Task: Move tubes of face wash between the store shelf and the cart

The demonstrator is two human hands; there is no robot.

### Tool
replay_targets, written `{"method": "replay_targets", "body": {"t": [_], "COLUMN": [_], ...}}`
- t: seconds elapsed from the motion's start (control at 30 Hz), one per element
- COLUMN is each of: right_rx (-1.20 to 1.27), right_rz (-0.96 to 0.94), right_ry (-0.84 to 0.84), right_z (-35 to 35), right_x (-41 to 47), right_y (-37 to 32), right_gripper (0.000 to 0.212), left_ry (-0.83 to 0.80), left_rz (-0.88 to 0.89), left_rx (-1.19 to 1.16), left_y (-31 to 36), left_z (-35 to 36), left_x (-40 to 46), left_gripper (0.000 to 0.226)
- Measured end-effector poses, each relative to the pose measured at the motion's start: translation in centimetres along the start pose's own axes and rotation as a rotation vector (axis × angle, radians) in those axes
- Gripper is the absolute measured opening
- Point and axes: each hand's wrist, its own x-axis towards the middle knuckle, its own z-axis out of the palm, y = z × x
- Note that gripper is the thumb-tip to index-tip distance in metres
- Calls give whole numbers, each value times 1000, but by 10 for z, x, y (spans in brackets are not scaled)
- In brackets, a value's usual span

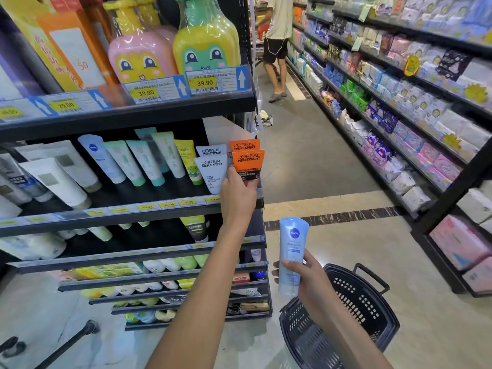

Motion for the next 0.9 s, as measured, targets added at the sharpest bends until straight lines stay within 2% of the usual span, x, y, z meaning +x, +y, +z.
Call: {"method": "replay_targets", "body": {"t": [0.1,0.27,0.53,0.77,0.9], "right_rx": [-9,11,15,3,-18], "right_rz": [10,33,66,63,60], "right_ry": [4,15,4,1,7], "right_z": [0,-1,-2,-2,0], "right_x": [-3,-7,-12,-19,-20], "right_y": [1,4,15,17,16], "right_gripper": [35,50,53,37,39], "left_ry": [9,41,29,-17,-15], "left_rz": [-12,-20,-43,-39,-17], "left_rx": [-20,-12,-7,30,42], "left_y": [0,0,8,4,0], "left_z": [-1,-4,-7,-7,-11], "left_x": [0,-2,-7,-6,-6], "left_gripper": [35,30,38,25,26]}}
